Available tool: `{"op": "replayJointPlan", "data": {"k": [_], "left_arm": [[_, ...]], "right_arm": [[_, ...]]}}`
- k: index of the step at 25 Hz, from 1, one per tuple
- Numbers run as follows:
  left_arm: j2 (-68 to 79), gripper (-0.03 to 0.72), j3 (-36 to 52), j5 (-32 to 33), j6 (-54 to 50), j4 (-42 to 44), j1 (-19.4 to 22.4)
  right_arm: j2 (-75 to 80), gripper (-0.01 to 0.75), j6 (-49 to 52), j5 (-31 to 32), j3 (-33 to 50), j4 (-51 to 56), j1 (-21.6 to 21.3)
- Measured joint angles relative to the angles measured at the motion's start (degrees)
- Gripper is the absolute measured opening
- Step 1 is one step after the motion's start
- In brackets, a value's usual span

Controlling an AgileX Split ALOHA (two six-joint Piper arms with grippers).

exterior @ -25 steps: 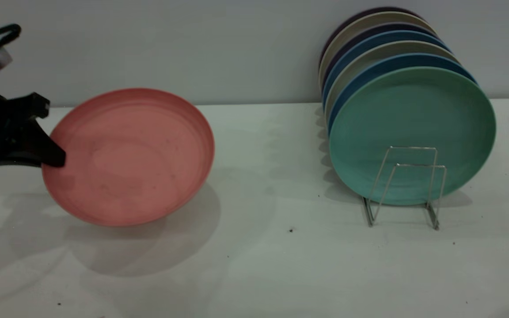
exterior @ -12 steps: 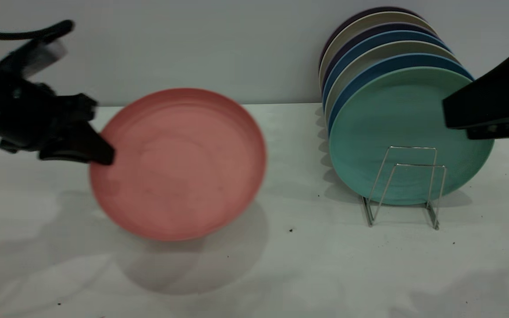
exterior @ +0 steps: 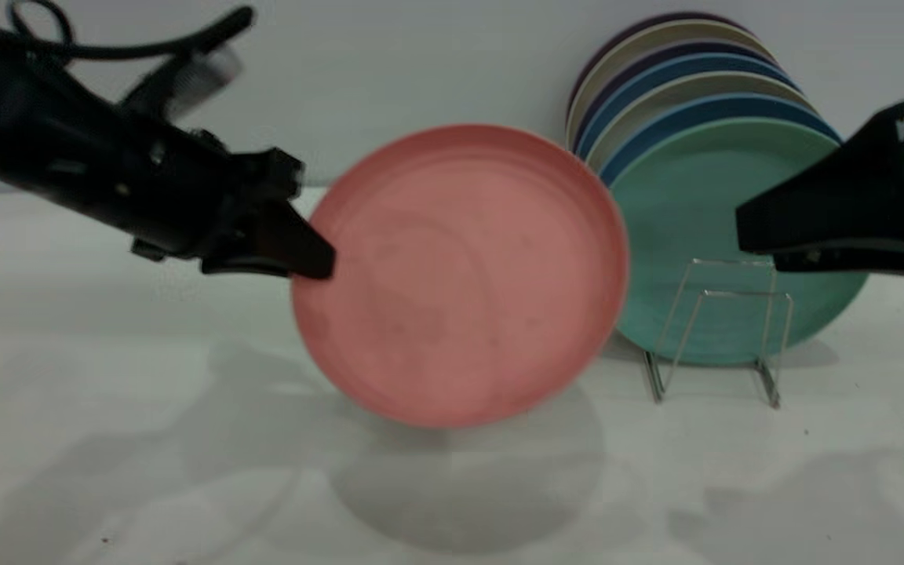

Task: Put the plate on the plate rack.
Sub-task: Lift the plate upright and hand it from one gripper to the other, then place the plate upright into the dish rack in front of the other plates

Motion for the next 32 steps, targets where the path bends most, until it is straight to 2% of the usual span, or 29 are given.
{"op": "replayJointPlan", "data": {"k": [7,14,19,20,23,28,32], "left_arm": [[0.0,0.018,0.0,0.0,0.2,-1.6,-5.3],[0.0,0.018,0.0,0.3,1.6,-4.5,-9.9],[0.0,0.018,-0.4,6.2,3.8,-8.0,-11.7],[0.0,0.018,-0.7,7.0,4.2,-8.8,-11.7],[0.1,0.022,-1.2,7.0,6.3,-9.6,-11.5],[0.1,0.045,-1.6,9.5,7.2,-9.5,-9.4],[0.0,0.131,-1.7,10.6,5.7,-6.3,-2.7]], "right_arm": [[5.0,0.399,-5.5,0.0,-0.2,4.7,0.0],[7.2,0.399,-6.7,0.1,-1.0,5.8,0.0],[8.0,0.375,-6.7,0.6,-1.6,5.9,0.0],[8.0,0.346,-6.7,0.8,-1.6,5.9,0.0],[8.0,0.165,-7.1,1.6,-1.9,5.5,0.0],[7.9,0.155,-8.2,0.3,-3.3,4.2,-0.1],[6.5,0.156,-8.4,-5.7,-4.4,-3.4,-3.8]]}}
